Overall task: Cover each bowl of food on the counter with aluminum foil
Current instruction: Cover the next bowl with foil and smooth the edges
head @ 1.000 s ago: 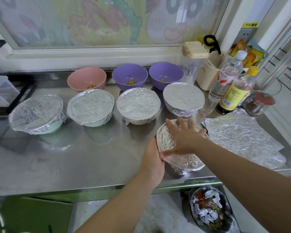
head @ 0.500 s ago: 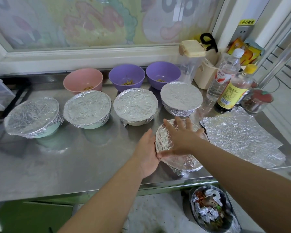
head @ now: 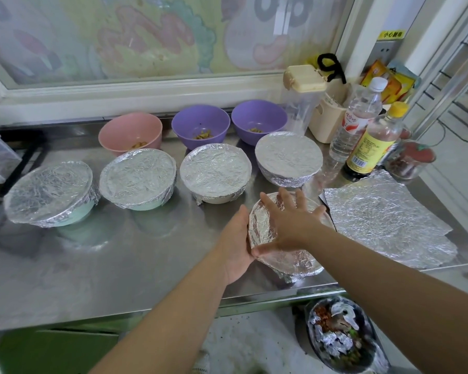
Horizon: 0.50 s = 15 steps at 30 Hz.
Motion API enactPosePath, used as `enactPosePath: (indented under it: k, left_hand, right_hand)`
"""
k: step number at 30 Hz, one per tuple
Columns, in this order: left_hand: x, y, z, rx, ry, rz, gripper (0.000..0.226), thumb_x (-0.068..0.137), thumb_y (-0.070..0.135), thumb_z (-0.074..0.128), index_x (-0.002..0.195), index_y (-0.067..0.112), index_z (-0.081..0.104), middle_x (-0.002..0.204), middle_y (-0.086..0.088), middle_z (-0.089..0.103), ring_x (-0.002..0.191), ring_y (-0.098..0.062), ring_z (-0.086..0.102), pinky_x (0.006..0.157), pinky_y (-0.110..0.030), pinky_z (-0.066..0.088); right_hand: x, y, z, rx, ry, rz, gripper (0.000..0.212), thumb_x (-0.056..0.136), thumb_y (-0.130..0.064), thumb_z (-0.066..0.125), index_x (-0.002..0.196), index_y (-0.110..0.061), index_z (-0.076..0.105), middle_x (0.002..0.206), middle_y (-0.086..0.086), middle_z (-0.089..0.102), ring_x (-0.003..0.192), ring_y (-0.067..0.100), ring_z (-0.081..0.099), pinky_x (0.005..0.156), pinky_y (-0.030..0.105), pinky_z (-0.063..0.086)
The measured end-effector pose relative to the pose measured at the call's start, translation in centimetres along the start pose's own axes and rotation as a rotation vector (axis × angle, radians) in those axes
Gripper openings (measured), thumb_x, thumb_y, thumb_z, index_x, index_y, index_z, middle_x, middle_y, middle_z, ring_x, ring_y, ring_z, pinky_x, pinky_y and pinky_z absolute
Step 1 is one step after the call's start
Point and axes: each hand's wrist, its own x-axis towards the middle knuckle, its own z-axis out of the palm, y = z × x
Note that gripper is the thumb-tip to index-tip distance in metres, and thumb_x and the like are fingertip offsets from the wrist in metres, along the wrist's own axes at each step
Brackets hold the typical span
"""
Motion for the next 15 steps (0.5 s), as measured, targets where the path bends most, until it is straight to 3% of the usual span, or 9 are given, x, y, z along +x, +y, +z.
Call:
enactPosePath:
  k: [3,6,9,11,15]
  left_hand:
    - [0.7,0.3,-0.2,-0.045,-0.03,-0.038,0.065,0.105,0.05,0.03,0.148,0.003,0.039,0.151,-0.021,0.043,0.14,-0.04,0.039,0.112,-0.048,0.035]
    - [1.3,1.1,-0.9,-0.155,-0.049,-0.042,0.065,0.103,0.055,0.03,0.146,0.008,0.042,0.135,-0.013,0.061,0.128,-0.032,0.055,0.111,-0.043,0.038]
    - [2.5,1.3,-1.5,-0.259,0.066,0.016,0.066,0.103,0.051,0.035,0.153,0.008,0.029,0.153,-0.009,0.042,0.138,-0.027,0.044,0.117,-0.045,0.032]
    - [3.0,1.3,-1.7,-0.285,0.118,0.073,0.062,0.105,0.045,0.036,0.152,0.005,0.032,0.153,-0.013,0.042,0.139,-0.027,0.043,0.116,-0.043,0.033]
    - [3.2,0.8,-2.9,-0.281,0.225,0.155,0.051,0.106,0.038,0.037,0.146,0.007,0.043,0.147,-0.012,0.049,0.132,-0.023,0.049,0.115,-0.039,0.034]
  right_hand:
    - [-0.3,-0.2,0.0,0.009,0.009,0.04,0.141,0.049,-0.101,0.054,0.152,-0.046,-0.026,0.166,0.003,-0.027,0.15,0.044,-0.023,0.105,0.086,0.004]
    - [-0.5,-1.1,0.0,0.053,0.004,0.126,0.139,0.052,-0.103,0.048,0.153,-0.043,-0.026,0.166,0.004,-0.027,0.151,0.044,-0.02,0.105,0.084,0.007]
    - [0.0,-1.2,-0.4,0.126,-0.074,0.185,0.148,0.04,-0.111,0.033,0.153,-0.037,-0.029,0.163,0.009,-0.031,0.15,0.046,-0.022,0.109,0.083,0.007]
    - [-0.2,-0.7,-1.2,0.131,-0.119,0.196,0.157,0.027,-0.111,0.025,0.152,-0.035,-0.032,0.161,0.013,-0.035,0.149,0.048,-0.022,0.112,0.08,0.008]
    - [-1.0,-0.2,-3.1,0.019,-0.065,0.05,0.148,0.04,-0.104,0.048,0.152,-0.044,-0.029,0.161,0.005,-0.036,0.147,0.047,-0.026,0.105,0.086,0.001]
